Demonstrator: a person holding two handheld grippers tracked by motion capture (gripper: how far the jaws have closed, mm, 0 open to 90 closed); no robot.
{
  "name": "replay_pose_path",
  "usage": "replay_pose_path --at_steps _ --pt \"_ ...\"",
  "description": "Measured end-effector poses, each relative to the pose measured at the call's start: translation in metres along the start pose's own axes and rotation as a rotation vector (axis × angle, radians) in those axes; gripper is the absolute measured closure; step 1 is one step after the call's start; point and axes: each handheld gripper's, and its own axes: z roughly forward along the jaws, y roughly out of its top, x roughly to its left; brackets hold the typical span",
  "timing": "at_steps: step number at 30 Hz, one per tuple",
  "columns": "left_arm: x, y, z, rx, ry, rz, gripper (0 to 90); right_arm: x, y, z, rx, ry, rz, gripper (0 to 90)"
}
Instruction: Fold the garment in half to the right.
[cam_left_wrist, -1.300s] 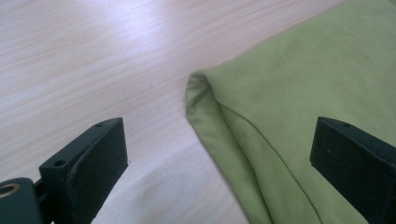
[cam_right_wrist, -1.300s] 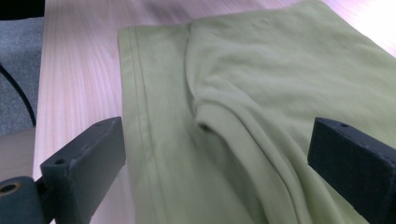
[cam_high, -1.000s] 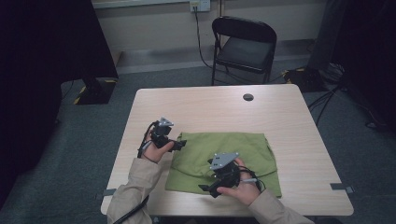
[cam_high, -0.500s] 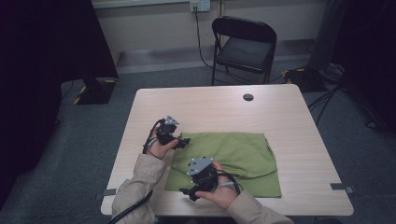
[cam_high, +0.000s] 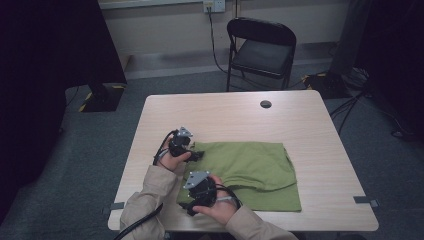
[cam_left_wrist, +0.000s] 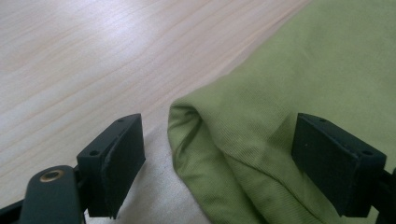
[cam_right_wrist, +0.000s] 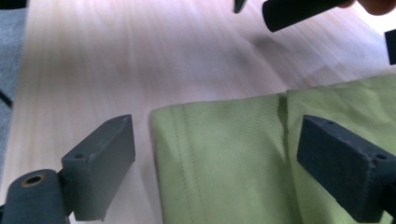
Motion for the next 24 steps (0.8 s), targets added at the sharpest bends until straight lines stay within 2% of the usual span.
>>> replay_pose_path --at_steps 2,6,9,11,13,16,18,21,24 --pt "0.001 -0.002 0.001 -0.01 -0.02 -0.019 17.2 0.0 0.0 0.003 0.011 -0.038 0.005 12.3" --pt "0.001 -0.003 0.0 -0.017 -0.023 -0.018 19.0 0.0 0.002 0.009 0.006 -0.043 0.015 14.9" --pt "0.003 -0.005 0.0 -0.033 -0.037 -0.002 21.3 0.002 0.004 0.014 0.024 -0.058 0.02 15.8" --pt "0.003 -0.005 -0.001 -0.04 -0.039 -0.006 23.7 0.001 0.005 0.014 0.029 -0.044 0.047 23.6" --pt "0.004 -0.006 -0.001 -0.052 -0.055 0.007 28.9 -0.002 0.006 0.015 0.032 -0.025 0.076 25.0" --pt "0.005 -0.007 -0.002 -0.073 -0.078 0.007 39.6 -0.003 0.006 0.015 0.033 -0.033 0.082 29.1" --pt "0.005 -0.008 -0.003 -0.079 -0.094 -0.006 46.5 -0.005 0.005 0.013 0.025 -0.043 0.093 38.4" --pt "0.005 -0.009 -0.003 -0.081 -0.105 0.005 50.3 -0.009 0.002 0.01 0.009 -0.062 0.116 53.2" --pt "0.005 -0.008 -0.003 -0.077 -0.113 0.008 54.6 -0.01 0.0 0.009 -0.001 -0.072 0.116 62.5"
